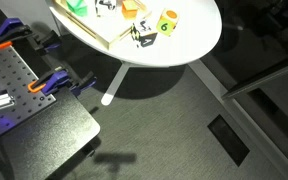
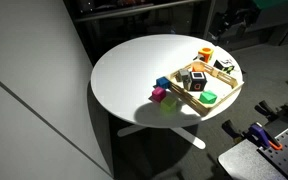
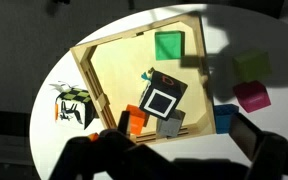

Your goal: Pick up the block with the letter d on it and put it on the block with the letter a on it

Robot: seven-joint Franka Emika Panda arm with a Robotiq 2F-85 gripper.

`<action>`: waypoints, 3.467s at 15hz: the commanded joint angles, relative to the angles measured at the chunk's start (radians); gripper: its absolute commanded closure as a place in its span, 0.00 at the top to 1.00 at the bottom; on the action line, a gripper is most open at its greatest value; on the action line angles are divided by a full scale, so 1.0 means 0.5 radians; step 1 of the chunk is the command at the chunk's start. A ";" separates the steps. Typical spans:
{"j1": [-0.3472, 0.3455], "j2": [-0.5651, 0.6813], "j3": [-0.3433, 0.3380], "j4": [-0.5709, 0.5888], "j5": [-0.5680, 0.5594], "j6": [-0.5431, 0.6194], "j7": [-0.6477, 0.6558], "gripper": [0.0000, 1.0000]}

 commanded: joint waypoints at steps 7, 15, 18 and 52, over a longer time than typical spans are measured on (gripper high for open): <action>0.035 0.002 -0.078 0.002 0.012 0.007 -0.030 1.00; 0.028 0.113 -0.289 0.012 0.162 0.129 -0.250 1.00; 0.028 0.205 -0.344 0.026 0.234 0.231 -0.352 1.00; 0.039 1.033 -0.454 0.432 0.227 0.246 -0.173 1.00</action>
